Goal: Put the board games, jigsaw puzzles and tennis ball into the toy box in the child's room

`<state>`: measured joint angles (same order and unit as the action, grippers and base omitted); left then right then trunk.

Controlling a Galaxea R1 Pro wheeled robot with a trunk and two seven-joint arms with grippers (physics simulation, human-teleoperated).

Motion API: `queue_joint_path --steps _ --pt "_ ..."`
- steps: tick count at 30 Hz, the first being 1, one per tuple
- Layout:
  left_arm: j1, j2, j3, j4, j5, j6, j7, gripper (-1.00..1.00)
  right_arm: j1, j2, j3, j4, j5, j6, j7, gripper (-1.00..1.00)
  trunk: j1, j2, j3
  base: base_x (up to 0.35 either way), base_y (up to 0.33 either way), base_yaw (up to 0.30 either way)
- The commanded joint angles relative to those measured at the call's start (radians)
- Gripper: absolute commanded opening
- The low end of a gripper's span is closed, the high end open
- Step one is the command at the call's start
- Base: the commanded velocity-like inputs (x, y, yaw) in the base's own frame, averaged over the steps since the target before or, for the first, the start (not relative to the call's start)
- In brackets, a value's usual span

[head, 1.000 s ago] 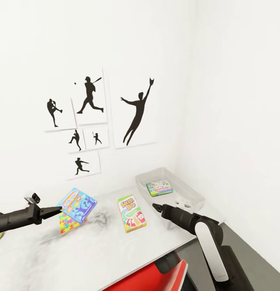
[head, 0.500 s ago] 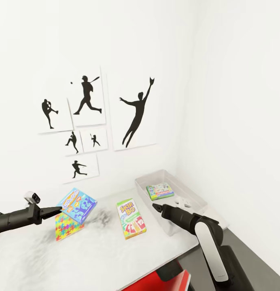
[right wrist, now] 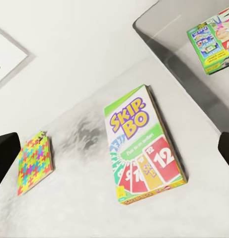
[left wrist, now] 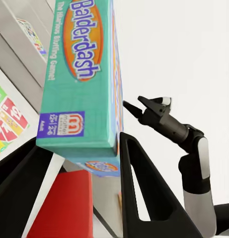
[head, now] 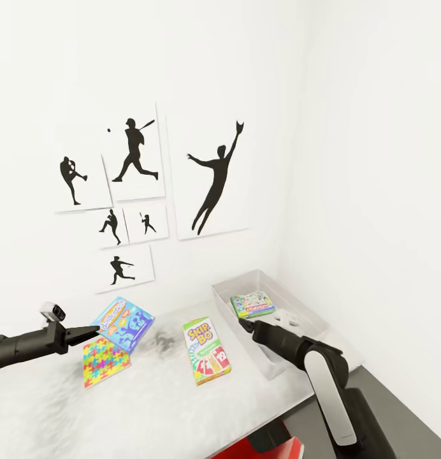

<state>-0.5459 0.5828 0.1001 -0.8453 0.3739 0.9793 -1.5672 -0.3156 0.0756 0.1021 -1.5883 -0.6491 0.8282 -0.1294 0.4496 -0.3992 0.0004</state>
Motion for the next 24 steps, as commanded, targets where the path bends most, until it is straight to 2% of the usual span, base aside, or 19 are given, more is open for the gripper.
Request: queue_joint_path --steps 1,4,11,24 --pt "0.000 0.000 0.000 0.000 0.000 0.010 -0.003 -1.00 0.000 0.002 0.000 -0.001 -0.010 -0.003 -0.010 1.00 0.000 -0.001 0.000 0.000 0.000 0.000" --pt "0.000 0.000 0.000 0.000 0.000 0.010 -0.003 -1.00 0.000 0.003 -0.002 -0.001 -0.010 -0.003 -0.010 1.00 0.000 -0.001 0.000 0.000 0.000 0.000" --pt "0.000 -0.027 0.004 0.000 -0.001 0.010 -0.001 -1.00 0.000 -0.004 0.011 -0.001 -0.012 -0.032 -0.010 1.00 0.000 -0.001 0.000 0.000 0.000 0.000" --pt "0.000 -0.029 0.004 0.000 -0.001 0.010 -0.001 -1.00 0.000 -0.005 0.016 -0.001 -0.012 -0.038 -0.010 1.00 0.000 -0.001 0.000 0.000 0.021 0.000"
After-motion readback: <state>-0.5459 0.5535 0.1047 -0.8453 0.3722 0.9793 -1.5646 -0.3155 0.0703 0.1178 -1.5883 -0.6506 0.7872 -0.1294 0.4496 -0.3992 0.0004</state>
